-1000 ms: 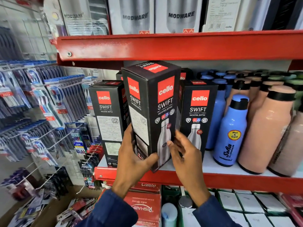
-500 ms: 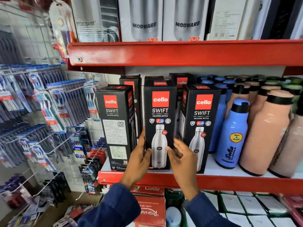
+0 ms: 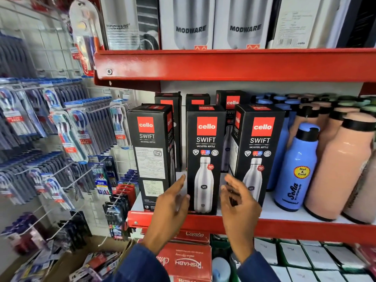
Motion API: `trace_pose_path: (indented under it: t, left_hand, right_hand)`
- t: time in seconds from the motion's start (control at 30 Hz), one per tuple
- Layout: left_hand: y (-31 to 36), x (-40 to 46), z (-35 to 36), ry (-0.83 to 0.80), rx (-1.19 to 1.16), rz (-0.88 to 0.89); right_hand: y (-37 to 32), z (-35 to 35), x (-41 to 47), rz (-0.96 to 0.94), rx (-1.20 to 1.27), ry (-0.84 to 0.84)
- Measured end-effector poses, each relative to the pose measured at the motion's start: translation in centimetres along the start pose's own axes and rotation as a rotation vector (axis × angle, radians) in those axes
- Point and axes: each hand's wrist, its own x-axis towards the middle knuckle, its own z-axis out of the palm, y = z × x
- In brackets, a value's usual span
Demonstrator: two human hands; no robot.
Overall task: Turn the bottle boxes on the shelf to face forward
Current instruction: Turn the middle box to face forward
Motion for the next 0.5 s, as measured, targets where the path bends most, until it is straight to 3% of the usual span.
trace_pose_path:
  t: [0.1,0.27,0.37,0.5]
  left_hand:
    - [0.9,-1.2,-2.0,0.216,0.019,0.031]
    - [0.7,-1.2,-4.3,0.608,0.140,0.064]
    - [-0.7,-0.5,-4.3,0.571,0.207,-0.055]
    - [-2.5,0.4,-3.9,0.427,0.181,-0.200]
  right_hand:
    - [-1.5,0.7,-0.9,-0.097,0.011,0.022]
    - [-4.4,4.2,-2.4,-0.084,0.051,-0.340]
    - [-4.9,6.5,-2.7,0.006,0.075,-0.464]
    - [-5.0,8.5,-2.6,0.072,0.062,-0.486]
